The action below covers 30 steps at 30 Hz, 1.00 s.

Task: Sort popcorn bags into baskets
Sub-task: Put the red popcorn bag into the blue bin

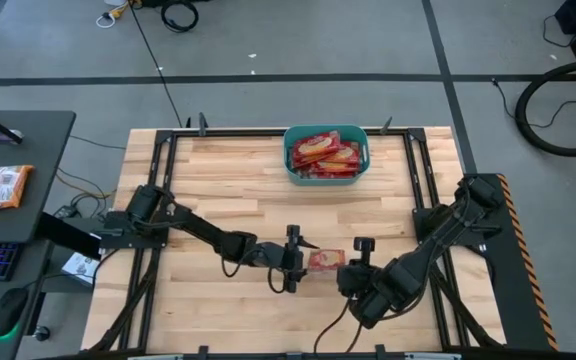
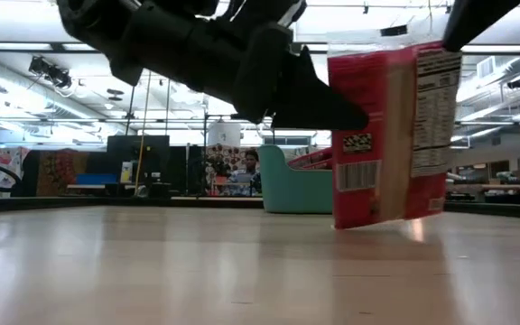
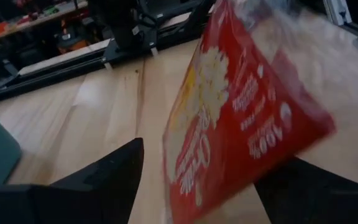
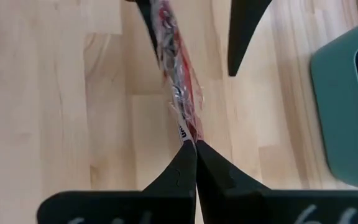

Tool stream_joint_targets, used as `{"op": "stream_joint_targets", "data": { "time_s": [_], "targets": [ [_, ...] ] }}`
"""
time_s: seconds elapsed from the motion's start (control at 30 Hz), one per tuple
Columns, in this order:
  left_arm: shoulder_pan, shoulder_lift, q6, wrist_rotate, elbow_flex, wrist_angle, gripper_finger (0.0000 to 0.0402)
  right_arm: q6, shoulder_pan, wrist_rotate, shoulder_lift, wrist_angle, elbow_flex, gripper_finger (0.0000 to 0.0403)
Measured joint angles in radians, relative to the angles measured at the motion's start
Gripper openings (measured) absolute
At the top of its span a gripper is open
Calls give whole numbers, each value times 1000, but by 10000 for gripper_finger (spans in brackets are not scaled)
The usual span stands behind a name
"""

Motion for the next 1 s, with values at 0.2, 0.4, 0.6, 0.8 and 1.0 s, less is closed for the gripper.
{"op": "stream_joint_targets", "data": {
  "time_s": [0.2, 0.4, 0.6, 0.8, 1.0],
  "targets": [
    [4, 0, -28, 0, 5, -9, 241, -17, -13, 1, 0, 10, 0, 9],
    [4, 0, -34, 0, 5, -7, 161, -34, -13, 0, 0, 43, 0, 17],
    [9, 0, -59, 1, 5, -7, 91, -2, -20, -41, -19, 45, 0, 23],
    [10, -1, -65, -2, 5, -9, 56, 46, -32, -80, -103, 16, 0, 48],
    [3, -101, -74, -114, 3, -227, 54, 102, -4, 12, -203, -76, -37, 74]
  ]
}}
